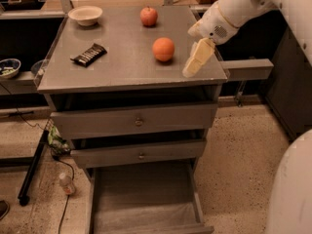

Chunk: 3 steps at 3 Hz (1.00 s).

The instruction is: Place orange into bottom drawer

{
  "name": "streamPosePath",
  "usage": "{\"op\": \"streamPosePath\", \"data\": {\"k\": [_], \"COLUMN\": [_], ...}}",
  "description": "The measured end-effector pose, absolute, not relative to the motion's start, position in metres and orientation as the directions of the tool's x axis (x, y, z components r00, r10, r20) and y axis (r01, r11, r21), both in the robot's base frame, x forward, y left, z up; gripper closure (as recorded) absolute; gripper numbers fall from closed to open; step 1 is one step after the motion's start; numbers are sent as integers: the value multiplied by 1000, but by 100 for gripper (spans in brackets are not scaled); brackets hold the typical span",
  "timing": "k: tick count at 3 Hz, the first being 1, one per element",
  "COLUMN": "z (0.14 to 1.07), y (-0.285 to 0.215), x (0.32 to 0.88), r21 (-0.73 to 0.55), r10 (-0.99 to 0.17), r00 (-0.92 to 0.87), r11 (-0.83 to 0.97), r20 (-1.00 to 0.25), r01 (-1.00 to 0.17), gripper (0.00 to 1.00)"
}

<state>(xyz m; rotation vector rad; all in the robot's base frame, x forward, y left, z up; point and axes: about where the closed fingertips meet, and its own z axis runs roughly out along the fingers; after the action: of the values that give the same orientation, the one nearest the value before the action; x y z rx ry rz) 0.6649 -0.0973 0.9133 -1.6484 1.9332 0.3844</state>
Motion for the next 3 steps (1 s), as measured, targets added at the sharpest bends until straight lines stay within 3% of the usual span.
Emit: {"op": "streamPosePath", "data": {"k": [3], "z": [893], "y": [-100], "x": [694], "r21": [-92], "r10": [-784], "r00": [-128], "r11": [229], "r20": [-608], "r01": [-969], "gripper": [0]}}
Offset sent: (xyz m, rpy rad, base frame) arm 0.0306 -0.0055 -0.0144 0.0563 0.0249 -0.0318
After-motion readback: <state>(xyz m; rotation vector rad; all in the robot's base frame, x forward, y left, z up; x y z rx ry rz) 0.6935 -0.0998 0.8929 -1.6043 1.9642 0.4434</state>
